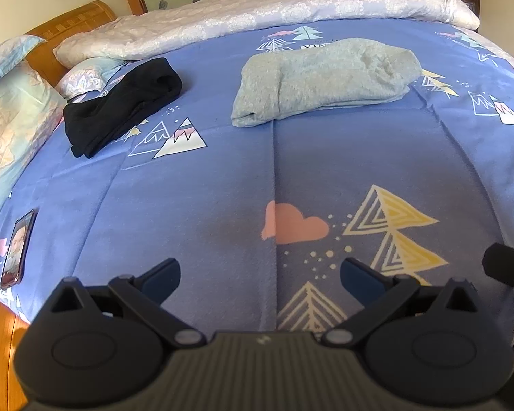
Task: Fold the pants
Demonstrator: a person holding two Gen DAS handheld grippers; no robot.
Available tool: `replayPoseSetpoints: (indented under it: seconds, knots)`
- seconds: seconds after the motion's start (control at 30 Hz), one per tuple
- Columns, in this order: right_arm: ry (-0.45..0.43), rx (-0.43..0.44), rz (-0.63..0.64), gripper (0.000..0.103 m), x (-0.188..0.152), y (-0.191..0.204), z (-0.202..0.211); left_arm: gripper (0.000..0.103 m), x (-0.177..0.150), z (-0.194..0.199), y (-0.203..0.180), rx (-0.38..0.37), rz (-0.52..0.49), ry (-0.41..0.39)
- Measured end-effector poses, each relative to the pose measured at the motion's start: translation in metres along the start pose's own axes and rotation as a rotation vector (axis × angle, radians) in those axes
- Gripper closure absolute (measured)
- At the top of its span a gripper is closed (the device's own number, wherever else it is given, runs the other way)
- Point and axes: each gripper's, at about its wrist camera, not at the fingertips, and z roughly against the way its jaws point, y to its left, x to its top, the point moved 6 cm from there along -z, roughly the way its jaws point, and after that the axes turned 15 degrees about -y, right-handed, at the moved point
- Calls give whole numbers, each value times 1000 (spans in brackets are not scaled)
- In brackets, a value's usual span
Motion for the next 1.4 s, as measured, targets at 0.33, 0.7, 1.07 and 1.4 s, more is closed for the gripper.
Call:
replayPoseSetpoints:
  seconds: [0.33, 0.7, 1.07, 1.4]
  knots:
    - [3, 1, -1, 0, 0, 0, 0, 0, -2, -1, 0, 2, -1, 4]
    - [17, -1, -11, 0, -2, -3, -2, 0, -4, -3, -1, 3, -5, 12]
    - [26, 1, -17, 0, -1, -7, -2, 0, -7, -6, 1, 6, -8, 24]
    - [35, 1, -22, 0, 0, -10, -3, 0, -9, -9, 0, 6, -15, 42]
